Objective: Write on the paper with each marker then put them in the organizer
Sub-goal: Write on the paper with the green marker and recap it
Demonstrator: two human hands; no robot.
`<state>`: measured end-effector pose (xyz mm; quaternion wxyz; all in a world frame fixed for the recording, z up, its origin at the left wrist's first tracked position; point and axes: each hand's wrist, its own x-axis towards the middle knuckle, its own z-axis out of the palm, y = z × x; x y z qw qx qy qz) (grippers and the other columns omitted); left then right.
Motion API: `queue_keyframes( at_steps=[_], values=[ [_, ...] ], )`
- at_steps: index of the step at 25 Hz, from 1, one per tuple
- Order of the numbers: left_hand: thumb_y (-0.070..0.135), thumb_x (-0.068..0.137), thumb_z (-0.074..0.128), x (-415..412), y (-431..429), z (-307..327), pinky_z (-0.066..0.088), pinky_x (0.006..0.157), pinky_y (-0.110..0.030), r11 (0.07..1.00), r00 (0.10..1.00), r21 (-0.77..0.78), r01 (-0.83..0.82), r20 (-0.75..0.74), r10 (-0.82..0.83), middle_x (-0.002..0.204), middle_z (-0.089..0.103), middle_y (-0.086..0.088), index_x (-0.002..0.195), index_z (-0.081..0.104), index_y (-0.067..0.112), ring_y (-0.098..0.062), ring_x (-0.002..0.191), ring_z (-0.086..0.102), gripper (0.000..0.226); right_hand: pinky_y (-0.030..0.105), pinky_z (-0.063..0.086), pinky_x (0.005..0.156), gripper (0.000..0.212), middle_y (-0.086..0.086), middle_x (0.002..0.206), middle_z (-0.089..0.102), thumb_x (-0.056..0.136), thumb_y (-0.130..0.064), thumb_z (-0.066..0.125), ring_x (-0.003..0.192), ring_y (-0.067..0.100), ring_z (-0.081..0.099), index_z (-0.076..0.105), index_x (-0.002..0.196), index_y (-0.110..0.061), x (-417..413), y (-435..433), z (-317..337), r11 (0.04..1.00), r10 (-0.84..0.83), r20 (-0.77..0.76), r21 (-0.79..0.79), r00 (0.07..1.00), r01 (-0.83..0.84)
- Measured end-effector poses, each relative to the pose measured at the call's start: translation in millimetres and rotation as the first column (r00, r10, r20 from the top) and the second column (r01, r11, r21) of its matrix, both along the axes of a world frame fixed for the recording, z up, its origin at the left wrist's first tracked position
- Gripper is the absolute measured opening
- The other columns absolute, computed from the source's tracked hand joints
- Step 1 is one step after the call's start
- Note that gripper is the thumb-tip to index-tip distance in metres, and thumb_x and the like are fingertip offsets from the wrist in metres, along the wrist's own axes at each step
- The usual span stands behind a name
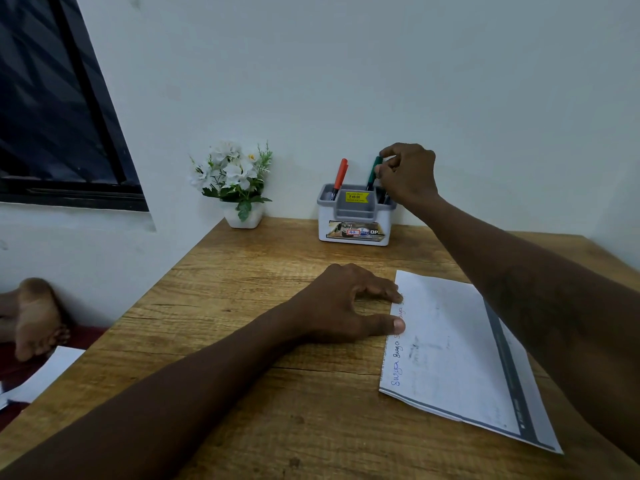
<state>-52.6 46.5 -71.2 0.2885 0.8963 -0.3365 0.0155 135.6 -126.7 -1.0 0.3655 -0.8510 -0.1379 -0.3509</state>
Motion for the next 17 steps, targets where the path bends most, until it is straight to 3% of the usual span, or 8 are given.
queue_keyframes(
  at_steps=[3, 6, 10, 12, 14, 17],
  values=[
    [0.053, 0.085, 0.075, 0.7, 0.7, -1.2, 0.033, 0.100, -0.008, 1.000, 1.000, 0.004, -0.003, 0.012, 0.003, 0.137, 0.064, 0.016, 0.128, 0.069, 0.031, 0.002, 0.127, 0.054, 0.049, 0.028, 0.060, 0.083, 0.013, 0.006, 0.081, 0.076, 0.084, -0.008, 0.070, 0.078, 0.021, 0.076, 0.079, 0.094, -0.005, -12.6, -5.7, 2.9, 0.999, 0.039, 0.027, 0.036, 0.999, -0.040],
    [0.053, 0.084, 0.075, 2.1, 1.7, -1.8, 0.034, 0.098, -0.005, 1.000, 1.000, 0.002, 0.002, 0.015, -0.002, 0.135, 0.065, 0.018, 0.127, 0.069, 0.032, 0.005, 0.125, 0.054, 0.048, 0.032, 0.064, 0.073, 0.011, 0.001, 0.074, 0.074, 0.084, -0.013, 0.074, 0.068, 0.014, 0.076, 0.079, 0.092, -0.007, -33.0, -25.4, 6.4, 0.996, 0.065, 0.051, 0.060, 0.997, -0.068],
    [0.056, 0.082, 0.076, 2.7, 2.3, -4.2, 0.045, 0.105, -0.018, 1.000, 1.000, -0.030, 0.003, 0.011, -0.002, 0.131, 0.066, 0.021, 0.124, 0.070, 0.034, 0.009, 0.122, 0.056, 0.048, 0.027, 0.062, 0.057, 0.006, 0.002, 0.067, 0.074, 0.085, -0.012, 0.077, 0.057, 0.013, 0.074, 0.079, 0.087, -0.007, -72.4, -67.8, -3.5, 0.993, 0.107, 0.000, 0.057, 0.994, -0.106],
    [0.060, 0.080, 0.075, 1.6, 1.8, -4.8, 0.046, 0.107, -0.024, 0.999, 1.000, -0.034, -0.022, 0.016, 0.023, 0.130, 0.066, 0.023, 0.124, 0.070, 0.037, 0.009, 0.122, 0.055, 0.050, 0.023, 0.058, 0.060, 0.002, -0.007, 0.064, 0.072, 0.083, -0.012, 0.078, 0.055, 0.005, 0.070, 0.080, 0.083, -0.011, -92.8, -88.3, -15.7, 0.996, 0.087, -0.038, 0.011, 0.996, -0.086],
    [0.061, 0.080, 0.074, 0.4, 0.5, -4.2, 0.046, 0.108, -0.026, 0.998, 0.999, -0.034, -0.045, 0.029, 0.046, 0.130, 0.065, 0.024, 0.124, 0.070, 0.039, 0.010, 0.122, 0.055, 0.050, 0.010, 0.049, 0.063, 0.002, -0.016, 0.066, 0.069, 0.082, -0.011, 0.080, 0.056, -0.007, 0.064, 0.081, 0.083, -0.013, -110.6, -104.2, -27.6, 0.997, 0.061, -0.084, -0.039, 0.995, -0.064],
    [0.061, 0.082, 0.072, -0.9, -1.7, -2.3, 0.046, 0.109, -0.027, 0.998, 0.997, -0.016, -0.069, 0.039, 0.069, 0.133, 0.064, 0.024, 0.127, 0.068, 0.037, 0.008, 0.123, 0.055, 0.051, 0.002, 0.043, 0.063, 0.003, -0.018, 0.070, 0.070, 0.082, -0.011, 0.081, 0.060, -0.012, 0.062, 0.082, 0.083, -0.013, -133.0, -125.0, -37.7, 0.993, 0.039, -0.157, -0.106, 0.987, -0.056]
  ],
)
